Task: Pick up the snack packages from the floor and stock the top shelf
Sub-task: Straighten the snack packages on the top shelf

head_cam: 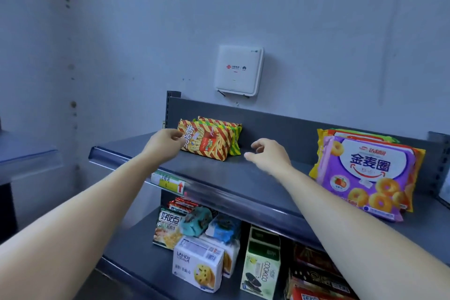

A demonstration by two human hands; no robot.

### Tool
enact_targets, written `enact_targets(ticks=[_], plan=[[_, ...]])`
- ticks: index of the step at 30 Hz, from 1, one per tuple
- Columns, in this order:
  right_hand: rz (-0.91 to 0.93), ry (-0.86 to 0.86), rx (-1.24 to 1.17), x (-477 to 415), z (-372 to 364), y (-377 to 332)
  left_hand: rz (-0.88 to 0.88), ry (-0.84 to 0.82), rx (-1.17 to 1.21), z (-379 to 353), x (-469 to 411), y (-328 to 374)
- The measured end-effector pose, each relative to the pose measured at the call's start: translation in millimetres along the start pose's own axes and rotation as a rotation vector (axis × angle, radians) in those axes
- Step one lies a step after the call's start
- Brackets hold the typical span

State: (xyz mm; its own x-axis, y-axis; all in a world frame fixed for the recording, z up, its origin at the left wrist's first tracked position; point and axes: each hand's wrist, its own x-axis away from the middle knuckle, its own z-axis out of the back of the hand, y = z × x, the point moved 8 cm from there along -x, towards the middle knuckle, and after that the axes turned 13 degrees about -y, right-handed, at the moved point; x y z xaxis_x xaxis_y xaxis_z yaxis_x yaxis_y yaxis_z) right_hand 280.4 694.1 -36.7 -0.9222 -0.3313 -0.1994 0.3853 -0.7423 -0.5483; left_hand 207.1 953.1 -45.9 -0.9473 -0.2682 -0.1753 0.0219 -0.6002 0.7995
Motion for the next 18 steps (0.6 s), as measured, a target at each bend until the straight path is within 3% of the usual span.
enact_targets(ticks=[11,18], plan=[[-0.108,-0.163,-0.165,-87,-49,1,0.069,-0.150,0.091,-5,-111,-43],[-0.156,-0.337,-0.358,-115,-77,-4,0.097,-0.565,0.260,-23,-167,-58]])
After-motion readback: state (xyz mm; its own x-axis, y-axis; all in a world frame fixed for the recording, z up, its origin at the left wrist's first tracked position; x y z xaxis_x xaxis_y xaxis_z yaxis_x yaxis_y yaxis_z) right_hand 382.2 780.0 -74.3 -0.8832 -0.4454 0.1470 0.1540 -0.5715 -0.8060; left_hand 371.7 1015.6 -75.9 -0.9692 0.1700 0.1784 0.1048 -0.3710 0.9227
